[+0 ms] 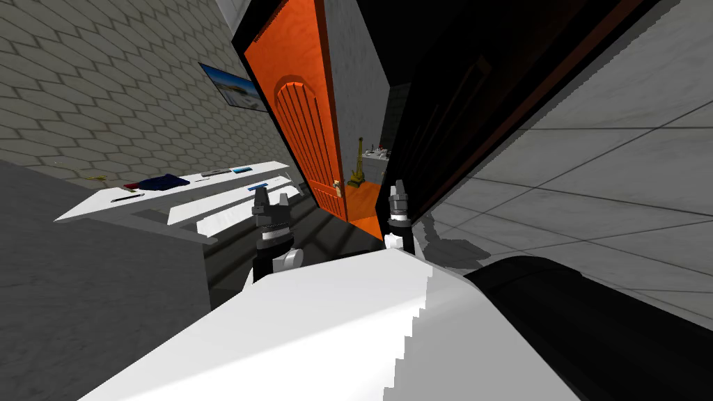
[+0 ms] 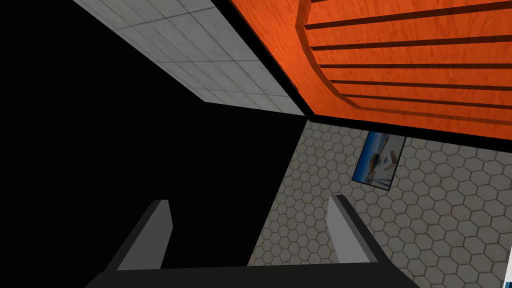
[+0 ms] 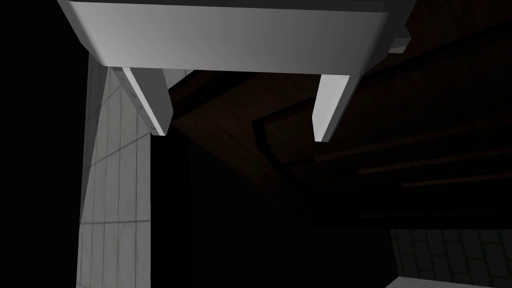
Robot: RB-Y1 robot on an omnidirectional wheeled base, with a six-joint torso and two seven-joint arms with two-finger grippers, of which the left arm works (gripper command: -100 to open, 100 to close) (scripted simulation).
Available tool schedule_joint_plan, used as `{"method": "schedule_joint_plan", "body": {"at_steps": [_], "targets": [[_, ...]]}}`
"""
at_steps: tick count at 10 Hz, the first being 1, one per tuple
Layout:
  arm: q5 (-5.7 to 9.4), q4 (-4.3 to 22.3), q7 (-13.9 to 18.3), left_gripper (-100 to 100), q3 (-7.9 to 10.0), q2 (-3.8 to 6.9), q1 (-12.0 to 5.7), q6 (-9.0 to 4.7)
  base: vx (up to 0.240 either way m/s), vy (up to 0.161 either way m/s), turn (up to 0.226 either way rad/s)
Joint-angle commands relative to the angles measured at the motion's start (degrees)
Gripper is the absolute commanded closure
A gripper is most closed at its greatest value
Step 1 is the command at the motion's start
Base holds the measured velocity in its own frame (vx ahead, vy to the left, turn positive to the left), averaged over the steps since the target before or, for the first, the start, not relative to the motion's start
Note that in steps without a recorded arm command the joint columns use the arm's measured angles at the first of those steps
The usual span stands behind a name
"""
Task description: Push the door open
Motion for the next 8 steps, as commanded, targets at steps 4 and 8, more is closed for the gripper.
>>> {"method": "schedule_joint_plan", "body": {"at_steps": [4, 8], "targets": [[0.04, 4.78, 0.71, -100, -1.59, 0.95, -2.07, 1.15, 0.096, 0.066, -0.091], [0.07, 9.27, 1.38, -100, -3.07, 1.65, -4.01, 2.23, 0.081, 0.085, -0.082]]}}
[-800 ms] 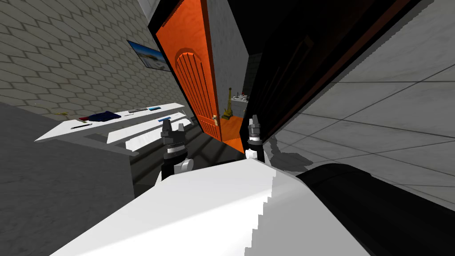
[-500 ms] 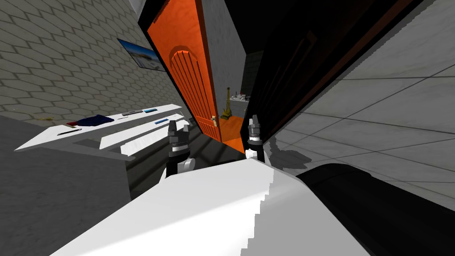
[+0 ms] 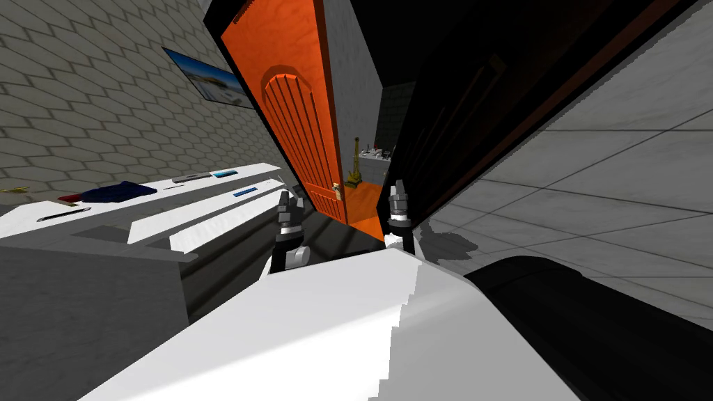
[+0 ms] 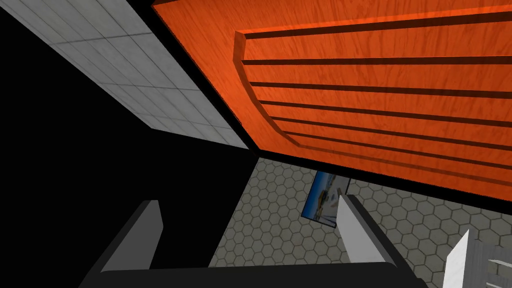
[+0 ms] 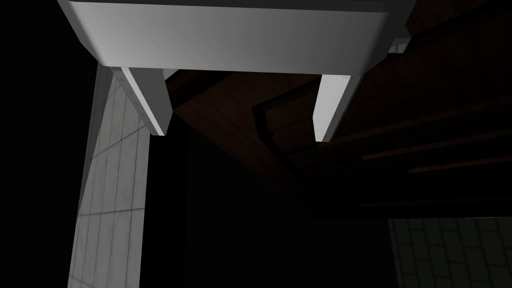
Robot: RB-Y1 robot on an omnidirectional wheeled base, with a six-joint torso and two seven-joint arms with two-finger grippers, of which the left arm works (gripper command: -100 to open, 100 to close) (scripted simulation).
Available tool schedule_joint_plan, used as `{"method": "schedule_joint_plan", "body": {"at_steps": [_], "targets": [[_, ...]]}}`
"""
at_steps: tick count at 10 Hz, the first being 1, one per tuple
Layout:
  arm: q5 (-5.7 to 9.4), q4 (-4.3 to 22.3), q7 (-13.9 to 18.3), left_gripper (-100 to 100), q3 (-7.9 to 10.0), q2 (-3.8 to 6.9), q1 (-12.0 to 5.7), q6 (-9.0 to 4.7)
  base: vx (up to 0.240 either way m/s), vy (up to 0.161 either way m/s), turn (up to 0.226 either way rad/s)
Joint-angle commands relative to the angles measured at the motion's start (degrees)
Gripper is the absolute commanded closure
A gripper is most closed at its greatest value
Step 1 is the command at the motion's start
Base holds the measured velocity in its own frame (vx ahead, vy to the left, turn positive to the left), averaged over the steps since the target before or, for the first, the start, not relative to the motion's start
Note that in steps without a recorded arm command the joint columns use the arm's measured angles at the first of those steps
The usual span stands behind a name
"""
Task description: Push the door open
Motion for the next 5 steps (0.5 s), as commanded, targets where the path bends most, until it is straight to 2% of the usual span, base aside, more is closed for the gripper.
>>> {"method": "schedule_joint_plan", "body": {"at_steps": [1, 5], "targets": [[-0.02, 2.23, 0.28, -100, -0.72, 0.22, -1.00, 0.46, 0.089, 0.075, -0.082], [0.02, 7.78, 1.11, -100, -2.56, 0.92, -3.40, 1.80, 0.093, 0.090, -0.107]]}}
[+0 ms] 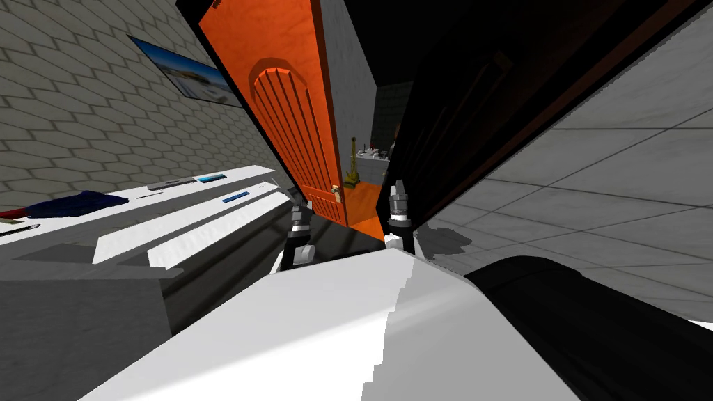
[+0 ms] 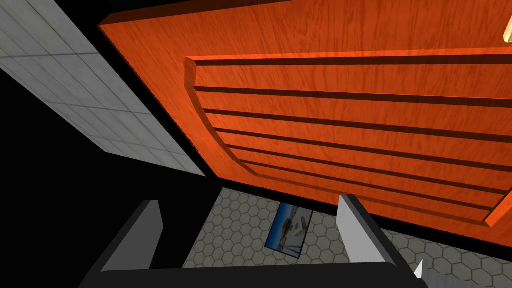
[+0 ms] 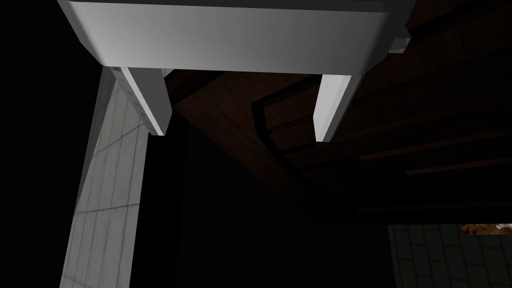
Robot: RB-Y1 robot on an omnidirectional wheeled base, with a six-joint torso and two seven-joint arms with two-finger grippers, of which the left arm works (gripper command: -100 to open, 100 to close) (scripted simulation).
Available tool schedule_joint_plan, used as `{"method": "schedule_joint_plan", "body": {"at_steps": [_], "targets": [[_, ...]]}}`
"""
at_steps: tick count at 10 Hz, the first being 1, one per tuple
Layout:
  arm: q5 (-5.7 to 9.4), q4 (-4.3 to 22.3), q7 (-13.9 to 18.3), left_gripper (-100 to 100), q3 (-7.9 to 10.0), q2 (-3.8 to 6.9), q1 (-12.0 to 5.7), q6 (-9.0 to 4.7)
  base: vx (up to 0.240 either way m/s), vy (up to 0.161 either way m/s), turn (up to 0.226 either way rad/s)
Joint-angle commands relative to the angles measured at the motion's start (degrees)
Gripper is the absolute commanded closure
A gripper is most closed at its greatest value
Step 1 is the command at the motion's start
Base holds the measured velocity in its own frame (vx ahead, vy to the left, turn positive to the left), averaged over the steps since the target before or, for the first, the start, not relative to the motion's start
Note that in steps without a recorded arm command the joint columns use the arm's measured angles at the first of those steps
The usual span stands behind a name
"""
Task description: Push the door open
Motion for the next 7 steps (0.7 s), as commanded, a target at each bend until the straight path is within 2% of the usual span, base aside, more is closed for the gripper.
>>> {"method": "schedule_joint_plan", "body": {"at_steps": [1, 7], "targets": [[-0.02, 2.09, 0.33, -100, -0.88, 0.22, -1.04, 0.92, 0.084, 0.114, -0.115], [0.05, 11.35, 1.71, -100, -3.94, 1.09, -5.05, 3.15, 0.083, 0.109, -0.114]]}}
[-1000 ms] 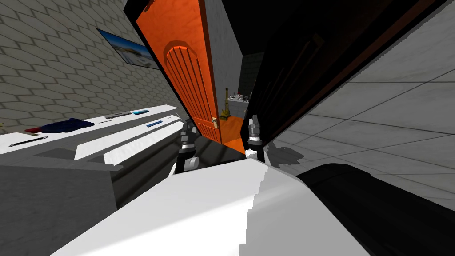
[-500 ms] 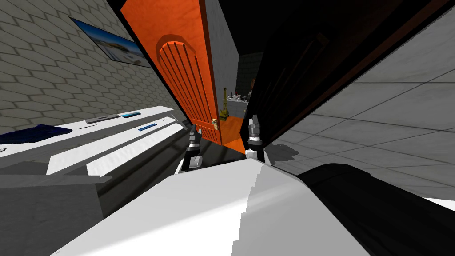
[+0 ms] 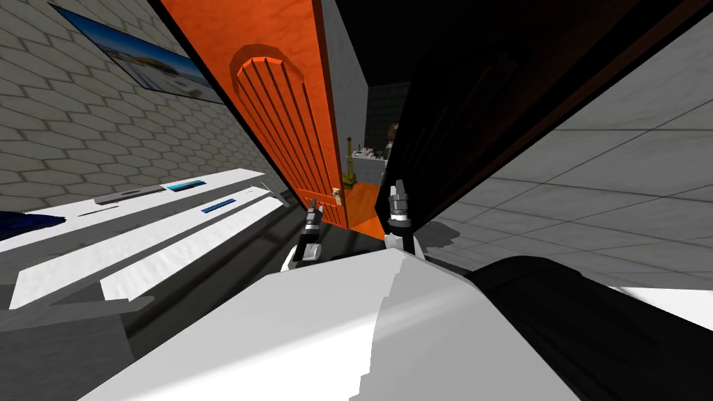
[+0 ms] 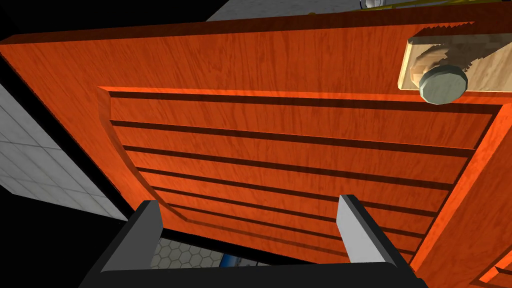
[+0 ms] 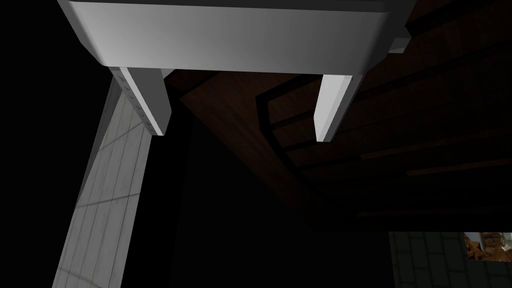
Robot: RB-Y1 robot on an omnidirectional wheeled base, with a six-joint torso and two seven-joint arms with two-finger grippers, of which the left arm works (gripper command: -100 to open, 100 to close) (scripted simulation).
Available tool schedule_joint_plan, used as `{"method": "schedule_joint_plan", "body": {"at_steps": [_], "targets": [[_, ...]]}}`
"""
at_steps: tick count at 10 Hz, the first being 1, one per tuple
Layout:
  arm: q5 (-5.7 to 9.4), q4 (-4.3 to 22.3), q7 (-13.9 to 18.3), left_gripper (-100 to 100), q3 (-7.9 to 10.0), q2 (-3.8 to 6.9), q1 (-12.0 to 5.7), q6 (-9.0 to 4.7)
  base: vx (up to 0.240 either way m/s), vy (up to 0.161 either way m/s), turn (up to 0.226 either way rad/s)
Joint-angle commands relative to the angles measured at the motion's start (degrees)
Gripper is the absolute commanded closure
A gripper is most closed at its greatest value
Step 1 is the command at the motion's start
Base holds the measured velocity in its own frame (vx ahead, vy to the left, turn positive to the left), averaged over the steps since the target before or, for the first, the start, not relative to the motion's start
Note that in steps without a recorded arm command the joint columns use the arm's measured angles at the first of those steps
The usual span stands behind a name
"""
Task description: Push the door open
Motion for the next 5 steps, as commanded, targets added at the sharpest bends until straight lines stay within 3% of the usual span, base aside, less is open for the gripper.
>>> {"method": "schedule_joint_plan", "body": {"at_steps": [1, 5], "targets": [[-0.05, 1.82, 0.31, -100, -0.94, 0.10, -1.02, 1.27, 0.077, 0.123, -0.126], [0.00, 7.82, 1.20, -100, -2.93, 0.52, -3.61, 2.72, 0.076, 0.112, -0.115]]}}
